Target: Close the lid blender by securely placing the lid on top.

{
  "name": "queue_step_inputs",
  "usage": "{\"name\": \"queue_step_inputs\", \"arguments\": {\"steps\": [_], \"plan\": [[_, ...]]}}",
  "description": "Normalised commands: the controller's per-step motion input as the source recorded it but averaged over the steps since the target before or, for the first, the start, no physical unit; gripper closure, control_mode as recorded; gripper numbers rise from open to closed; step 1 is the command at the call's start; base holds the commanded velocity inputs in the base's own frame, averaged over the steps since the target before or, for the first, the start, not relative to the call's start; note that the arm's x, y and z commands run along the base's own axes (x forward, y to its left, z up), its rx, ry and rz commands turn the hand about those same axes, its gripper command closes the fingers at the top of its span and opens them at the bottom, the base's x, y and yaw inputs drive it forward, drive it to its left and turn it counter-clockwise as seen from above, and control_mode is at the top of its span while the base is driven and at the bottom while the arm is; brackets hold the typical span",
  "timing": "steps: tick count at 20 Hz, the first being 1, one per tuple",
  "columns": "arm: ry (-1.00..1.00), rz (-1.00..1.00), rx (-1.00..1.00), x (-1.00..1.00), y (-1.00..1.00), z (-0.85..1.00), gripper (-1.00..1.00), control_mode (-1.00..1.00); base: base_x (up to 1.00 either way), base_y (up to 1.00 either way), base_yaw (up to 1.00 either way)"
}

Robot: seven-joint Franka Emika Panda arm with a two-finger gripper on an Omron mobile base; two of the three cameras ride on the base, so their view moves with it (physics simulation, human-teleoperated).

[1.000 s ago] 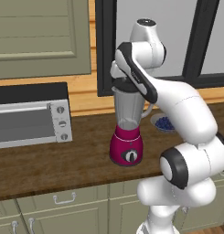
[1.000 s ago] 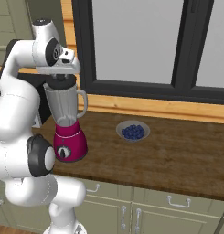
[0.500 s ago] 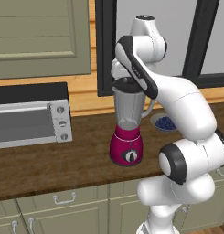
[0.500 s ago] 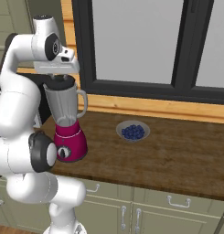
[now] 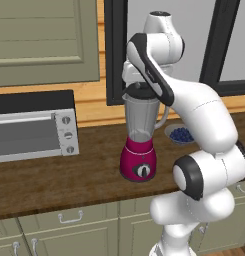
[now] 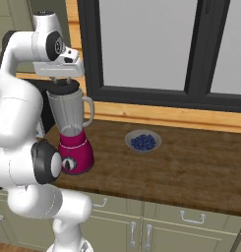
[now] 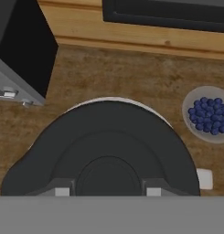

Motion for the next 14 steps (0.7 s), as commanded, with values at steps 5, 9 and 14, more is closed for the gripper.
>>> {"name": "queue_step_inputs", "arguments": {"steps": [5,9,14], "plan": [[0.00,0.00,0.00,-0.04,0.00,-0.02,1.00,-1.00,0.00,0.00,0.00],[0.00,0.00,0.00,0.01,0.00,-0.13,1.00,-1.00,0.00,0.00,0.00],[0.00,0.00,0.00,0.07,0.00,-0.17,1.00,-1.00,0.00,0.00,0.00]]}}
